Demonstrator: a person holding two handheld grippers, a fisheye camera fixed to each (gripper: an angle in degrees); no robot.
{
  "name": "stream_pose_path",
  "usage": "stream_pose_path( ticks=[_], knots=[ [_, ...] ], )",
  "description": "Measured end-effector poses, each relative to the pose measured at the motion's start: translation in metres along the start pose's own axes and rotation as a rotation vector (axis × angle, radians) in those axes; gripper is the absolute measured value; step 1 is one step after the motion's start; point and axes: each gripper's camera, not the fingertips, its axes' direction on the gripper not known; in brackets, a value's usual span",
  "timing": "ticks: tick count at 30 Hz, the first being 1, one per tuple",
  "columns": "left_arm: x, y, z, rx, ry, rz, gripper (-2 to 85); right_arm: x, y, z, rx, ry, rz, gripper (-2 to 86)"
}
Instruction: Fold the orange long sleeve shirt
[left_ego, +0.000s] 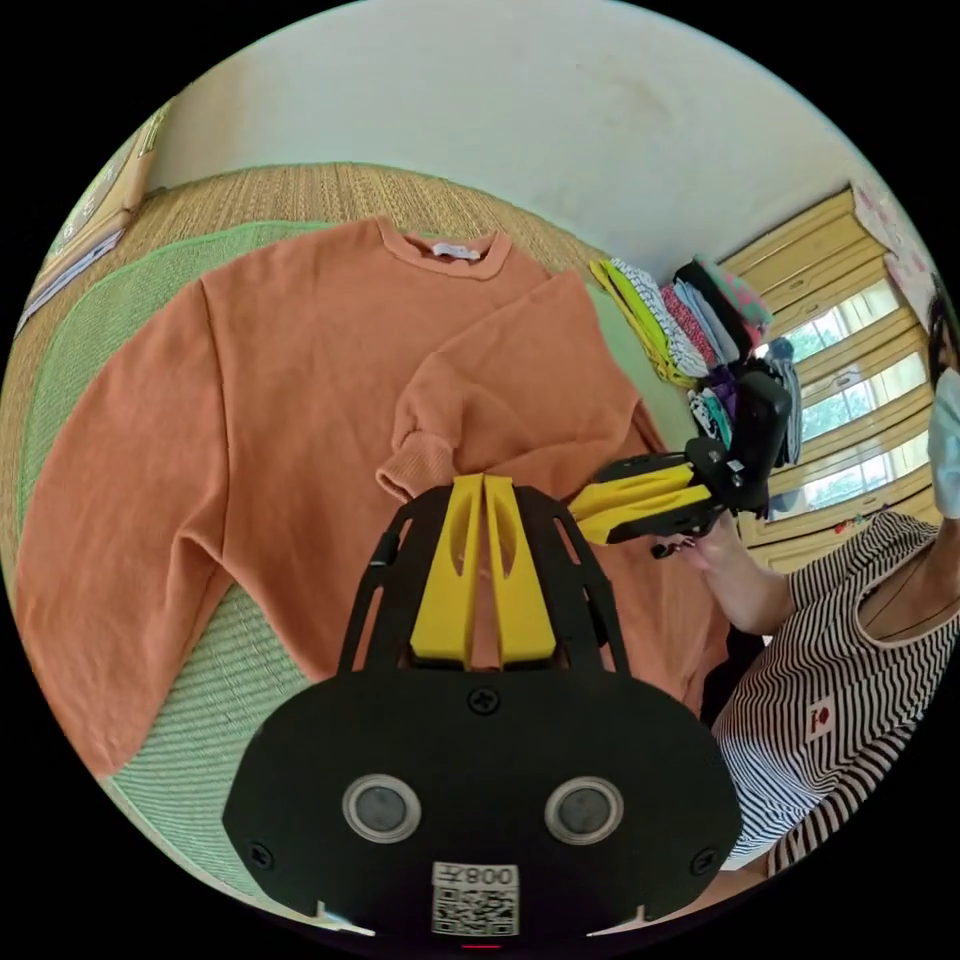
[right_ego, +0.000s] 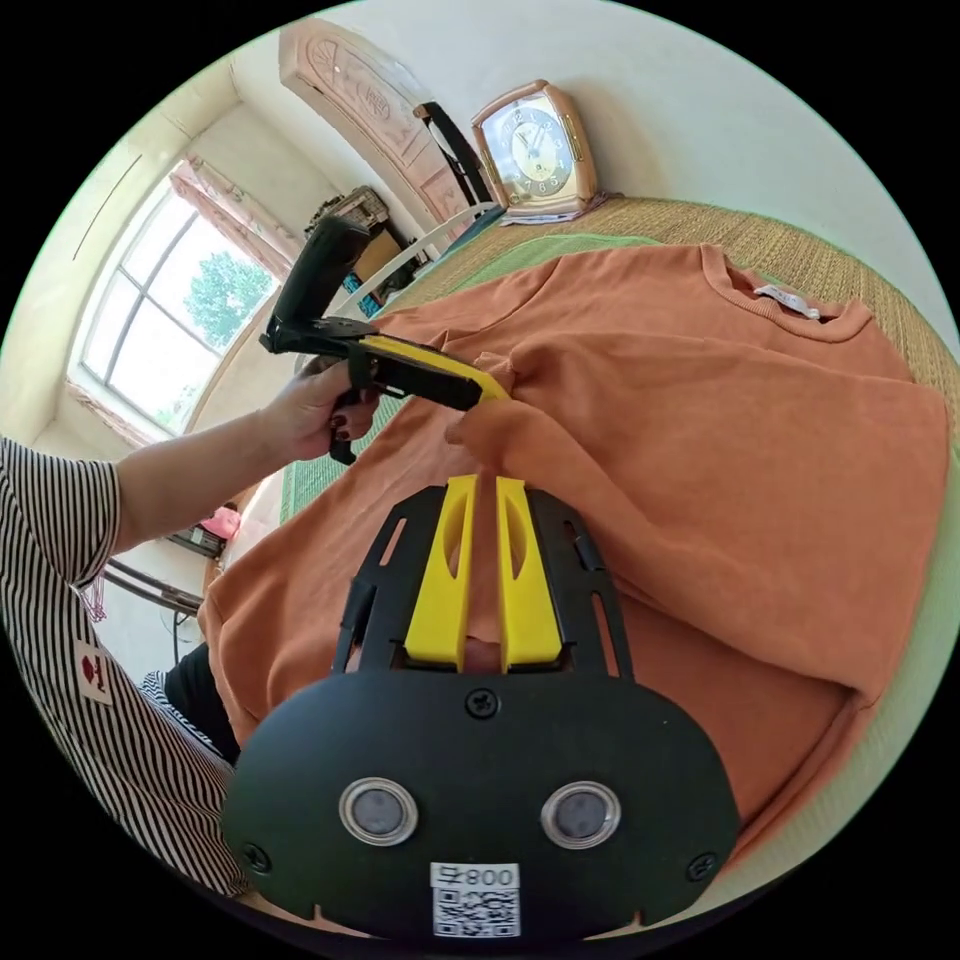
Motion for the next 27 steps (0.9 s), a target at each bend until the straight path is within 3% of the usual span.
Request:
stream_pose_path(
  ticks=[4, 8, 13, 21, 27],
  knots=[
    [0.027, -0.028, -0.014, 0.110, 0.035, 0.130, 1.7, 0.011, 0.029, -0.056, 0.120, 0.206, 0.077, 6.5],
    [0.054, -0.094, 0.018, 0.080, 0.079, 0.269, 6.0, 0.023, 0.048, -0.087, 0.161, 0.431, 0.175, 8.7],
    [0.059, -0.189, 0.082, 0.005, 0.132, 0.293, 8.6, 0.010, 0.044, -0.069, -0.003, 0.756, 0.065, 10.6],
    [0.060, -0.286, 0.151, -0.076, 0.170, 0.272, 9.1, -0.016, 0.033, -0.027, -0.155, 0.993, -0.201, 9.4],
    [0.065, -0.309, 0.174, -0.118, 0.178, 0.260, 3.5, -0.019, 0.029, -0.009, -0.212, 1.030, -0.311, 5.9]
  ],
)
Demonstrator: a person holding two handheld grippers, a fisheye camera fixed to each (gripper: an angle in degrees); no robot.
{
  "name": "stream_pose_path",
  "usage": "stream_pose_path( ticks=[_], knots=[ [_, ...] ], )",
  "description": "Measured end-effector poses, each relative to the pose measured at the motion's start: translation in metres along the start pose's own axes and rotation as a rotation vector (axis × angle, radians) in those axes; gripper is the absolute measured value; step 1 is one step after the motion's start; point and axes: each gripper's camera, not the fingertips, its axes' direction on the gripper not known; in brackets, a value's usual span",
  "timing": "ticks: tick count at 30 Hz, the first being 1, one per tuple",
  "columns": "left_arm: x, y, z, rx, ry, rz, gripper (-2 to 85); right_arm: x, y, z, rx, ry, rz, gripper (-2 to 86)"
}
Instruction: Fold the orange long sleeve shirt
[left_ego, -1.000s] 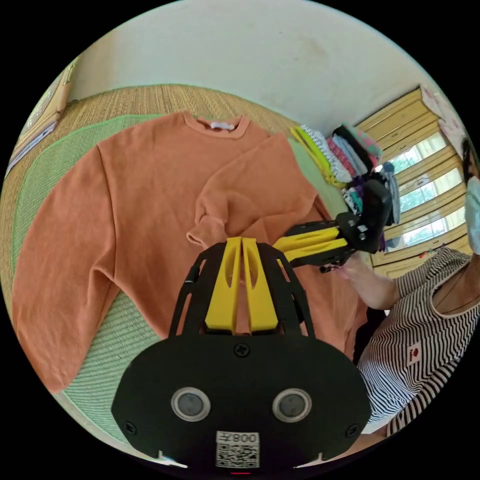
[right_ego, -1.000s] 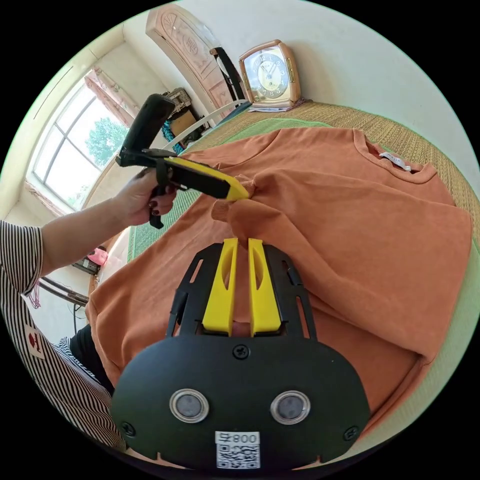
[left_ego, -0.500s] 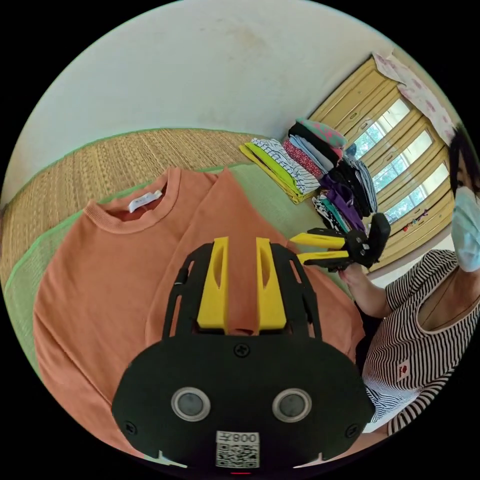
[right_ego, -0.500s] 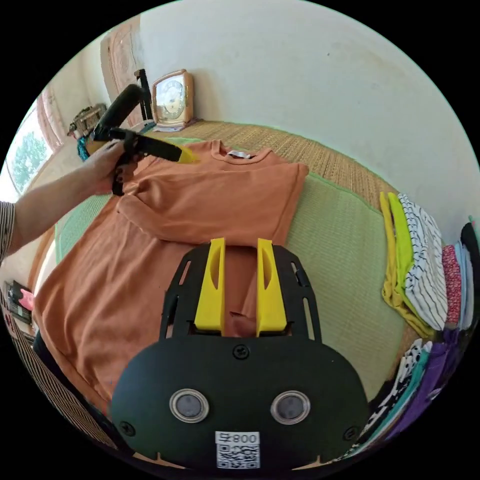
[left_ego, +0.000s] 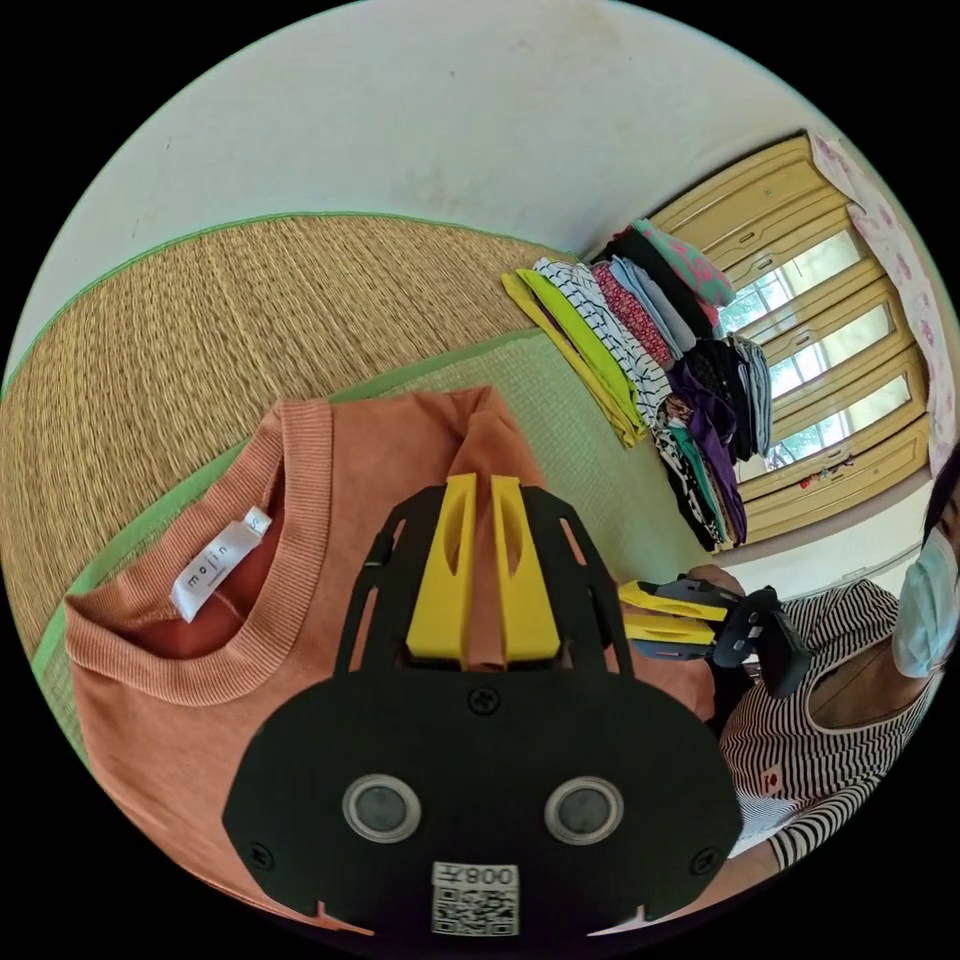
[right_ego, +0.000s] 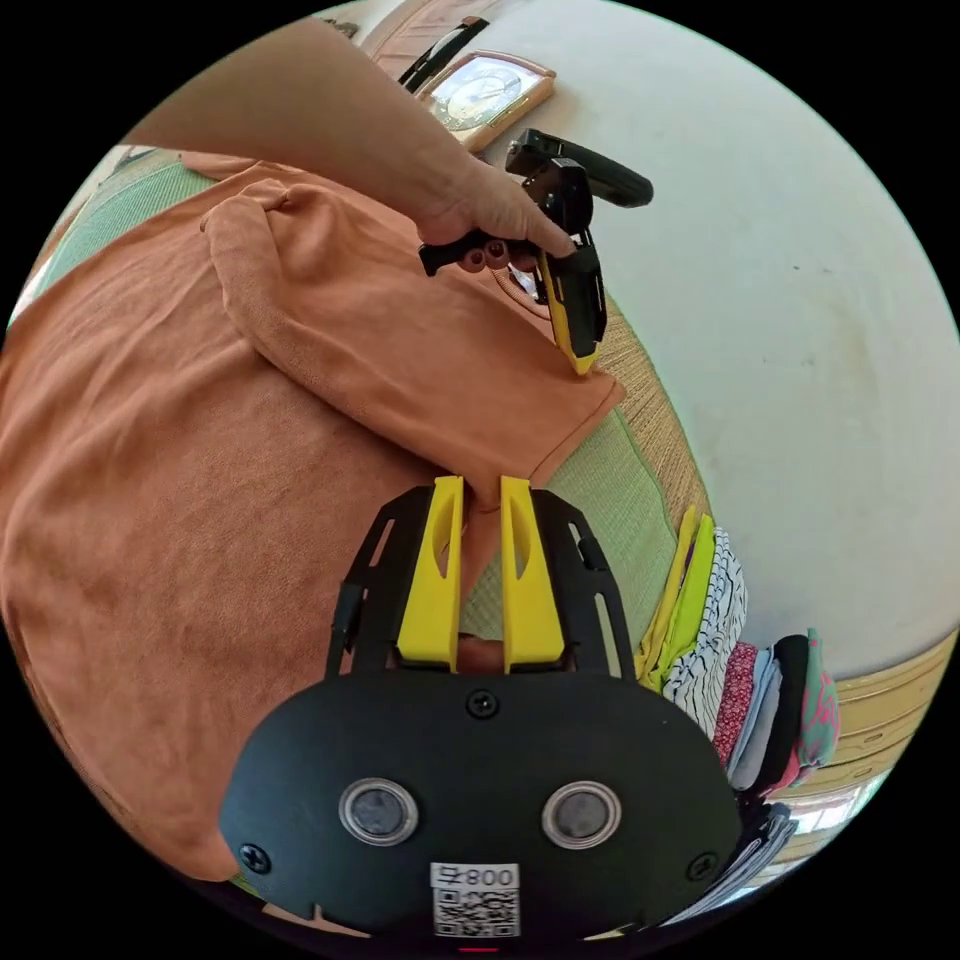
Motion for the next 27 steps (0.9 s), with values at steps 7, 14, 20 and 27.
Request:
stream_pose_path(
  ticks=[7, 14, 20, 27],
  knots=[
    [0.022, -0.029, 0.000, 0.097, 0.068, 0.064, 1.1, 0.031, 0.032, -0.020, 0.045, 0.016, 0.123, 1.5],
    [0.042, -0.072, 0.042, 0.041, 0.008, 0.105, 0.8, 0.078, 0.080, -0.009, 0.018, -0.137, 0.343, 1.4],
    [0.037, -0.086, 0.078, 0.000, -0.046, 0.069, 1.0, 0.103, 0.109, 0.011, -0.004, -0.261, 0.434, 1.9],
    [0.046, -0.084, 0.075, 0.101, -0.033, 0.071, 2.1, 0.133, 0.148, 0.014, 0.018, -0.360, 0.508, 1.1]
  ],
)
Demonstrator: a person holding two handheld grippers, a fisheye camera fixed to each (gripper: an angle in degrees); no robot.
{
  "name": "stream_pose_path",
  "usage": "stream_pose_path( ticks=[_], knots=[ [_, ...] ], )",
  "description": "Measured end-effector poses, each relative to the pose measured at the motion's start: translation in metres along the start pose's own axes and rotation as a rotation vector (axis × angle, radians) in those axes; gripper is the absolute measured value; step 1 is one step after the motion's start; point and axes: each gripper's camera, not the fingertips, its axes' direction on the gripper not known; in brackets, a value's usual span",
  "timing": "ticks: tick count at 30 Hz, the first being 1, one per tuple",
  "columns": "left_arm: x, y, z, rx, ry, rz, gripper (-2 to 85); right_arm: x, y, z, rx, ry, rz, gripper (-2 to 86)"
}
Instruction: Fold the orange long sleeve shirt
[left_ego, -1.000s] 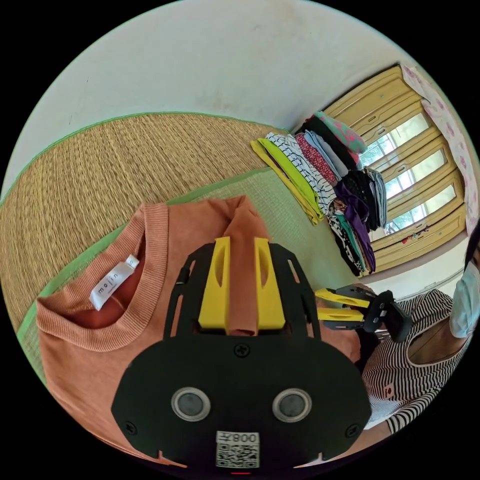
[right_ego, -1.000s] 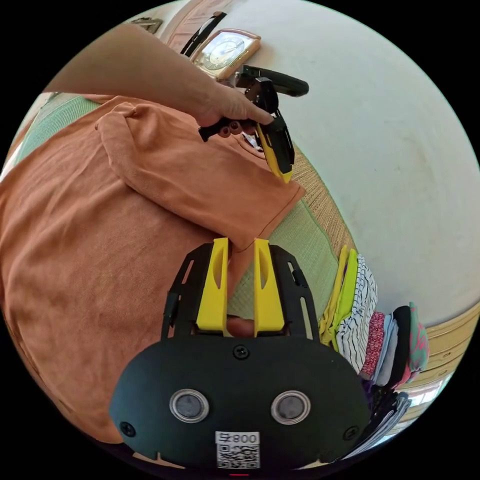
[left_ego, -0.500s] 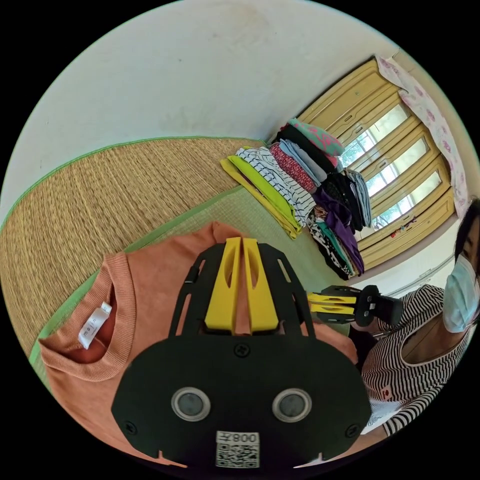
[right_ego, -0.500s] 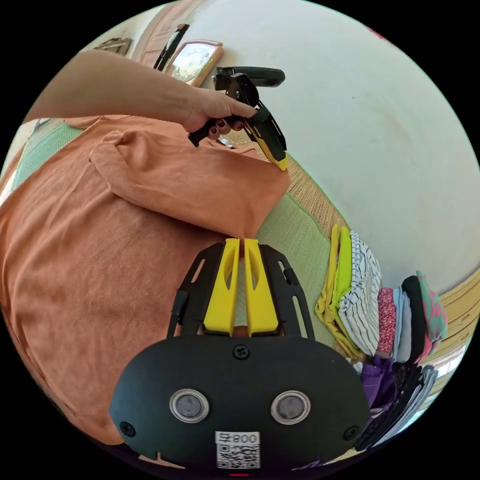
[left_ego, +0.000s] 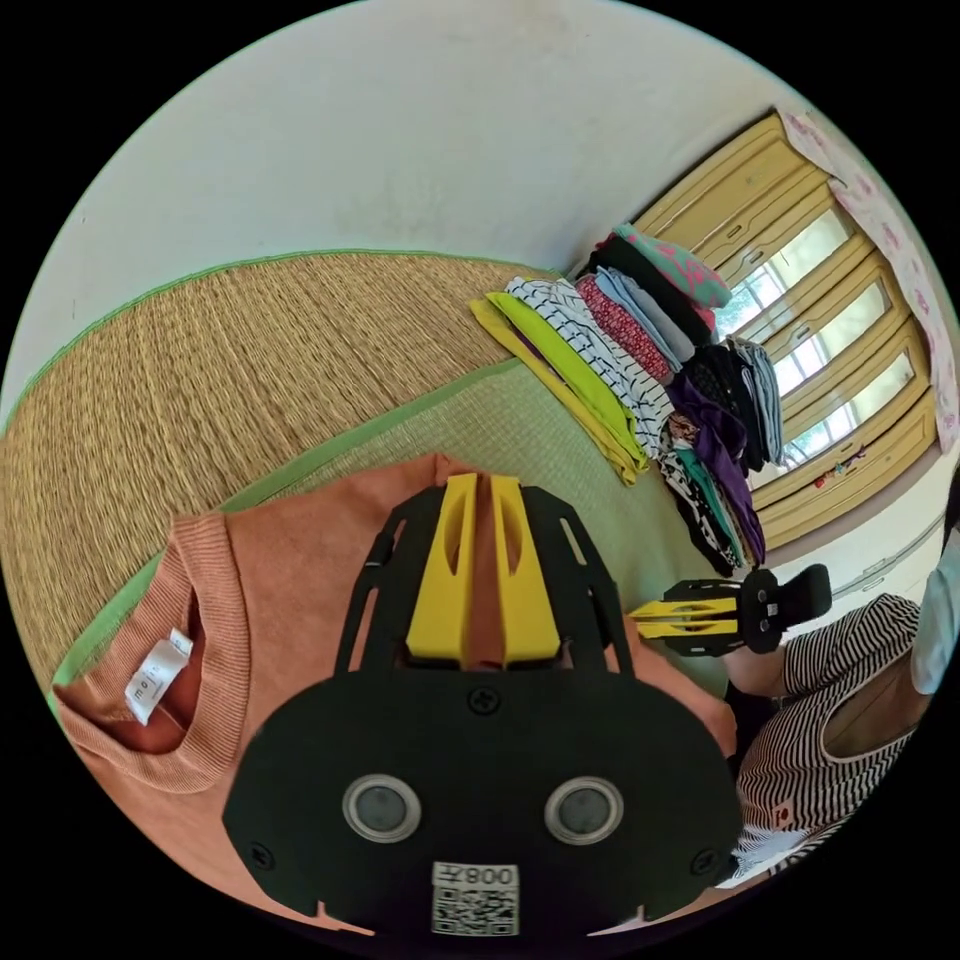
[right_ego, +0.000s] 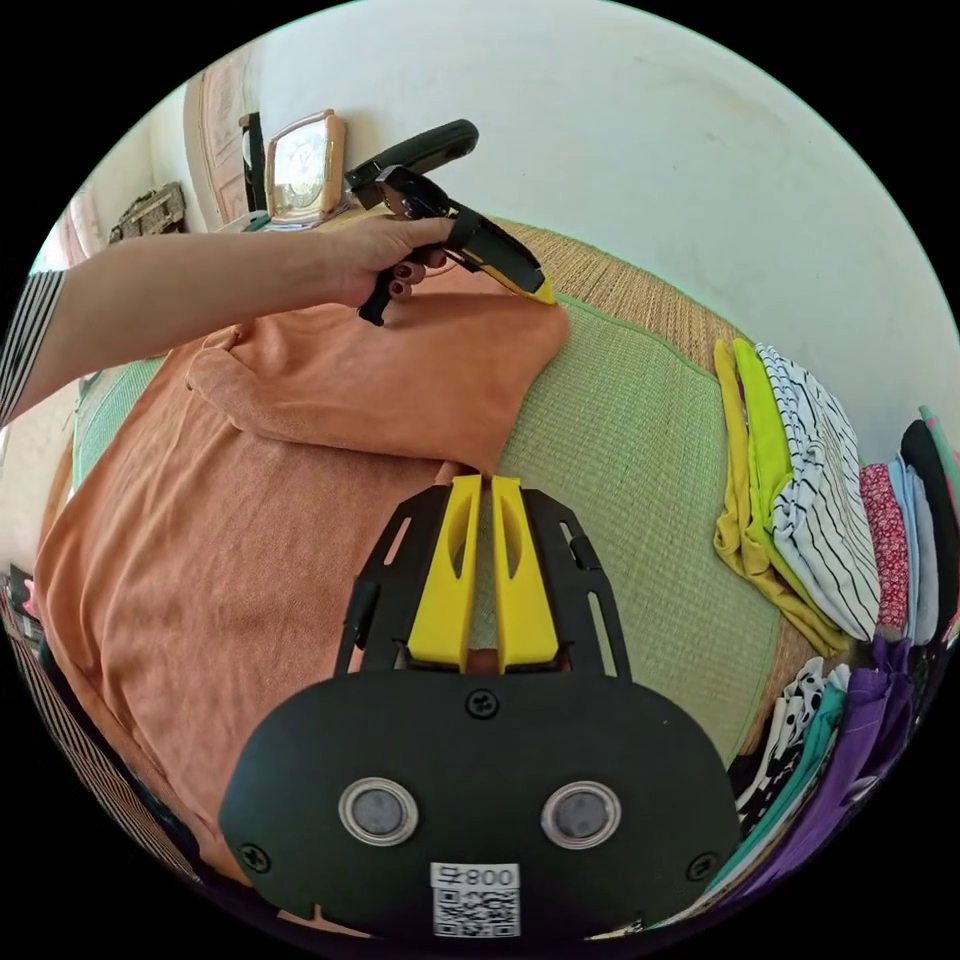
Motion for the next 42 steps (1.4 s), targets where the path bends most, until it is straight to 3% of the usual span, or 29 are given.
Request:
stream_pose_path(
  ticks=[6, 9, 15, 25, 33, 36, 42],
  knots=[
    [0.030, 0.010, -0.015, 0.102, -0.041, 0.073, 1.6, 0.032, 0.015, -0.030, 0.073, -0.116, 0.055, 0.3],
    [0.041, 0.011, 0.003, 0.033, -0.084, 0.112, 0.9, 0.040, 0.007, -0.038, 0.122, -0.137, 0.042, 0.3],
    [0.036, 0.004, 0.049, -0.105, -0.175, 0.081, 0.3, 0.047, -0.011, -0.001, 0.004, -0.138, 0.004, 0.2],
    [0.039, 0.029, 0.030, -0.017, -0.240, 0.067, 0.3, 0.044, -0.006, -0.003, -0.010, -0.066, -0.018, 0.2],
    [0.015, 0.063, -0.002, 0.107, -0.166, -0.043, 1.2, 0.047, -0.003, -0.006, -0.003, -0.063, -0.002, 0.2],
    [-0.011, 0.075, 0.008, 0.028, -0.087, -0.122, 0.8, 0.045, -0.003, -0.007, -0.002, -0.049, -0.004, 0.2],
    [-0.024, 0.097, 0.019, -0.013, -0.095, -0.126, 0.2, 0.046, -0.005, -0.007, -0.004, -0.061, 0.015, 0.2]
  ],
)
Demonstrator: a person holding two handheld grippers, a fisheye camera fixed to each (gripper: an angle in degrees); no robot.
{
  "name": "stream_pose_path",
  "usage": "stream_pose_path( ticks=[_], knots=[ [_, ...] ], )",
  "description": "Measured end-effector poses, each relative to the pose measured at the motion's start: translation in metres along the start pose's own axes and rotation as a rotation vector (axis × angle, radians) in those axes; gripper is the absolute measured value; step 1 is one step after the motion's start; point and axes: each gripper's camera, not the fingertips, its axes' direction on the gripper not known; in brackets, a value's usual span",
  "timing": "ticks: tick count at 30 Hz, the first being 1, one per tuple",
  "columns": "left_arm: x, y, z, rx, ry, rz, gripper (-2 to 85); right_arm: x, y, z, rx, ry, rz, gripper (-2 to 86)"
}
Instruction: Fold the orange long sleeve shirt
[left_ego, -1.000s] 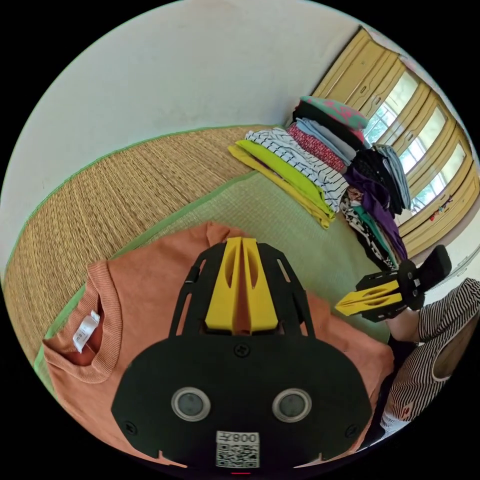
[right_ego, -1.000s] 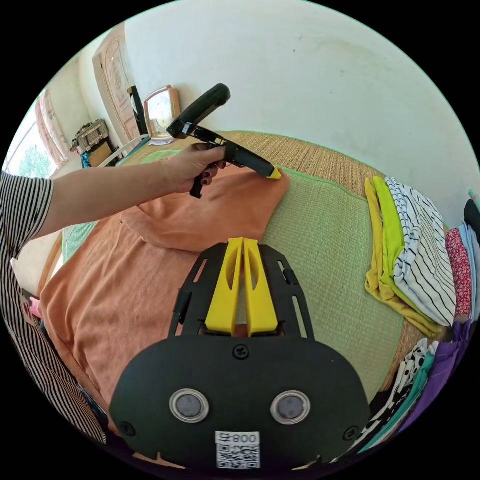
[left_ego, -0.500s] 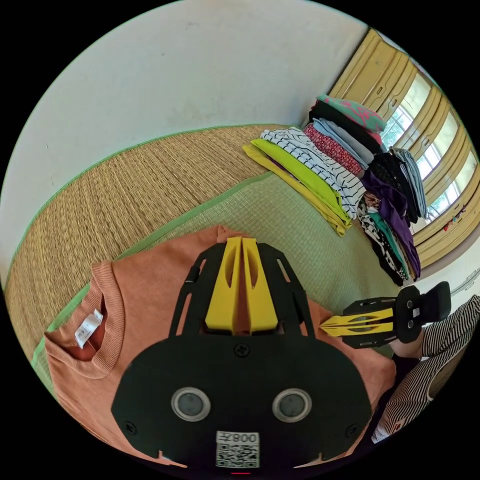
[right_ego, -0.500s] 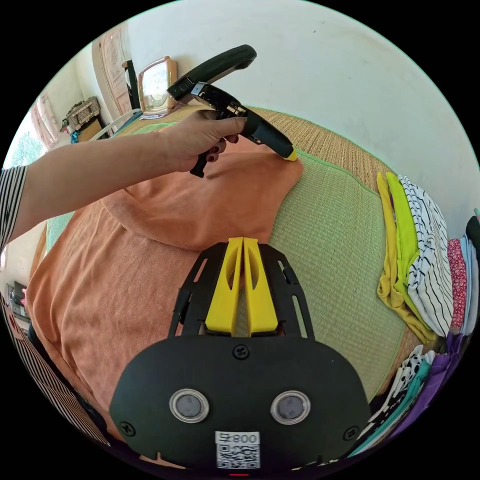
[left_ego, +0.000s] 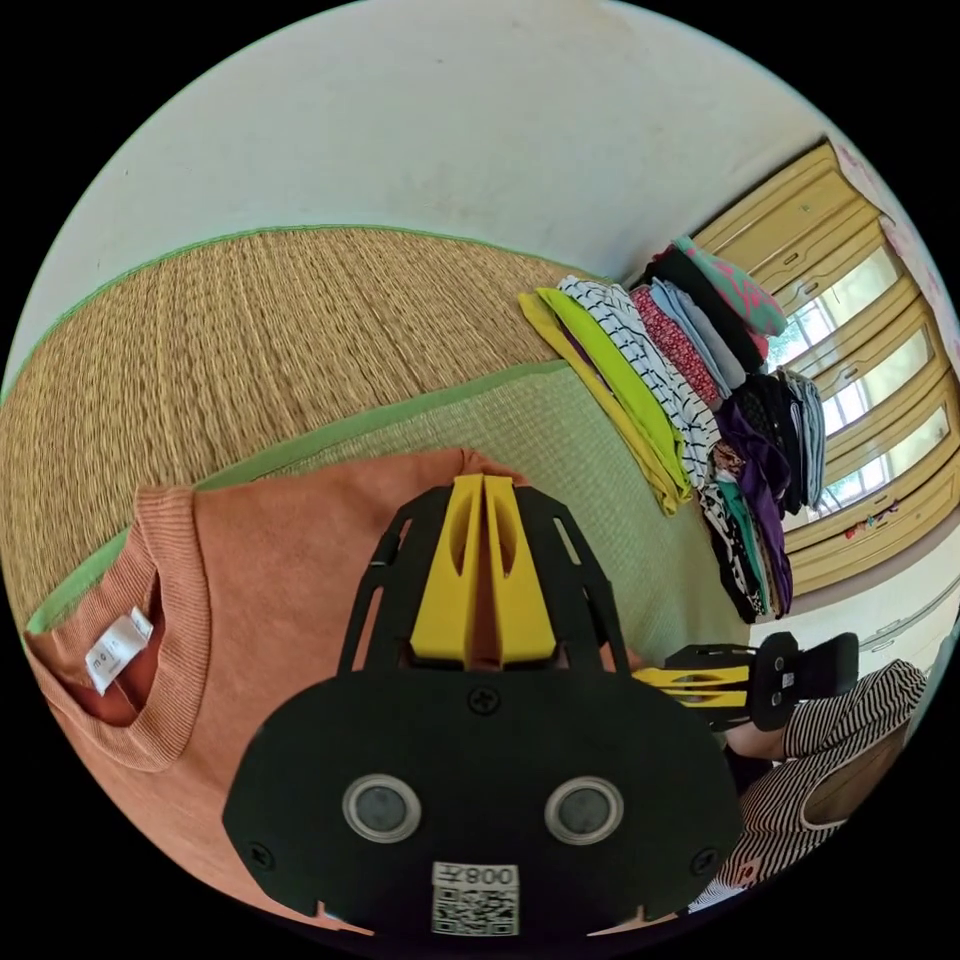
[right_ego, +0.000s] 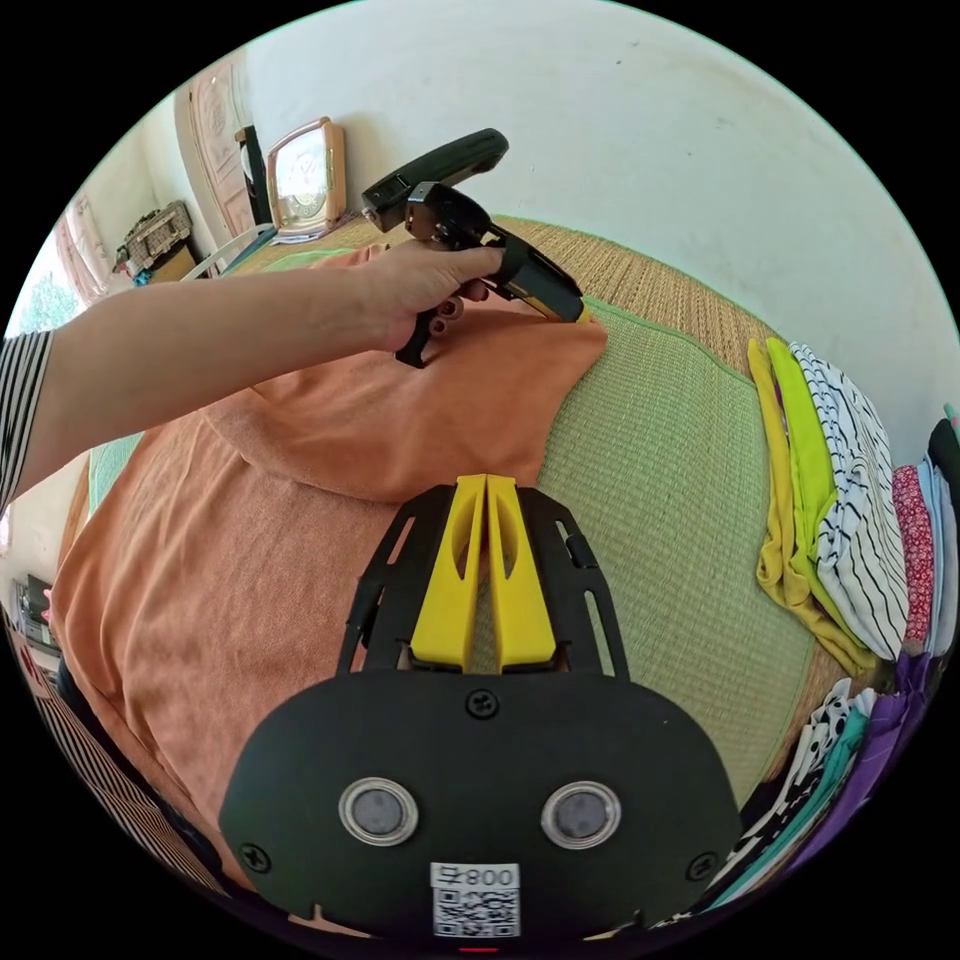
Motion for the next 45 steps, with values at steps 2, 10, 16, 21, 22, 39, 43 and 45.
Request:
stream_pose_path(
  ticks=[2, 10, 16, 21, 22, 39, 43, 45],
  knots=[
    [-0.003, 0.019, -0.017, 0.050, -0.022, 0.014, 0.2, -0.001, -0.001, 0.000, -0.001, 0.000, 0.001, 0.2],
    [-0.004, 0.118, -0.074, 0.063, -0.010, 0.056, 0.2, -0.003, -0.005, 0.003, 0.000, -0.015, 0.015, 0.2],
    [-0.013, 0.242, -0.143, 0.105, -0.167, -0.037, 0.3, -0.006, -0.009, 0.007, -0.002, -0.029, 0.033, 0.2],
    [-0.052, 0.342, -0.160, -0.016, -0.236, -0.225, 0.3, -0.012, -0.015, 0.012, -0.008, -0.010, 0.039, 0.2],
    [-0.059, 0.361, -0.167, 0.005, -0.196, -0.239, 0.3, -0.014, -0.017, 0.013, -0.013, -0.007, 0.047, 0.2],
    [-0.165, 0.745, -0.387, 0.679, -0.106, -0.877, 8.9, -0.024, -0.052, -0.005, -0.157, 0.025, 0.246, 0.6],
    [-0.212, 0.813, -0.412, 0.799, -0.062, -1.033, 10.5, -0.046, -0.055, -0.009, -0.164, 0.029, 0.246, 2.1],
    [-0.232, 0.836, -0.420, 0.842, -0.031, -1.085, 10.9, -0.059, -0.060, -0.009, -0.165, 0.022, 0.232, 3.5]
  ],
)
